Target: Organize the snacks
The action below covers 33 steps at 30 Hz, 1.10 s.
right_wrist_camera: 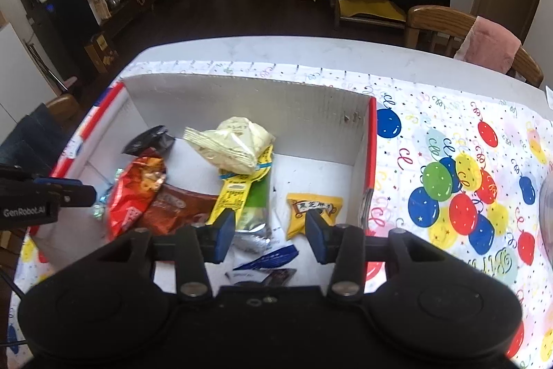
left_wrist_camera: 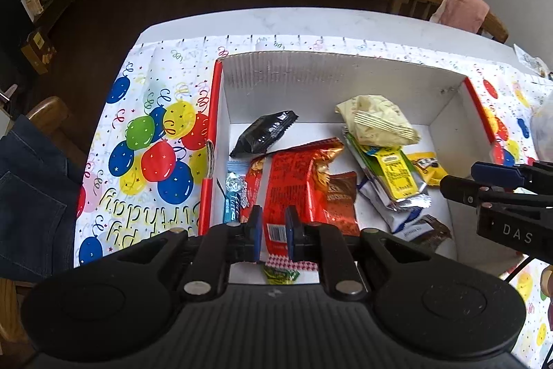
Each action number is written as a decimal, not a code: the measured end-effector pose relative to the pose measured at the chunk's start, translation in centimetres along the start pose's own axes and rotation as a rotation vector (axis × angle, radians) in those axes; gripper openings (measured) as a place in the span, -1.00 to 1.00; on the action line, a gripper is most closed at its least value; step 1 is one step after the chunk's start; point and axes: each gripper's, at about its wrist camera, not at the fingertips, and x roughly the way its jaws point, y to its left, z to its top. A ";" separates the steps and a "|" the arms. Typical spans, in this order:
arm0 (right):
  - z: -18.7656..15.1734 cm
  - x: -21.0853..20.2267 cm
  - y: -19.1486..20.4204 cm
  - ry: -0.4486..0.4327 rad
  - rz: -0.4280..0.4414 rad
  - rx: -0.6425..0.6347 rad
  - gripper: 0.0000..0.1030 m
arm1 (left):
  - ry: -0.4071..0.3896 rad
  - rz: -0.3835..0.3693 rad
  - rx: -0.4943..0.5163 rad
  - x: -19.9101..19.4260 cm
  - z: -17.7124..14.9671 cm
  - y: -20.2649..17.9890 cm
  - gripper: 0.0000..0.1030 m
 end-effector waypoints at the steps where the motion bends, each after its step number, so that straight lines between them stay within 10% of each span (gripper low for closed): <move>1: -0.2 -0.4 0.1 -0.006 0.004 0.001 -0.13 | -0.007 -0.002 0.002 -0.4 -0.2 -0.1 -0.74; 15: -2.4 -5.8 1.3 -0.097 0.051 0.036 0.26 | -0.106 -0.051 0.018 -5.3 -3.0 -0.5 -0.44; 21: -3.5 -7.4 1.5 -0.124 0.072 0.058 0.41 | -0.169 -0.062 0.010 -7.1 -4.4 -0.2 0.25; 33: -5.7 -11.1 2.5 -0.214 0.109 0.046 0.95 | -0.251 -0.078 0.030 -10.4 -6.6 -0.6 0.41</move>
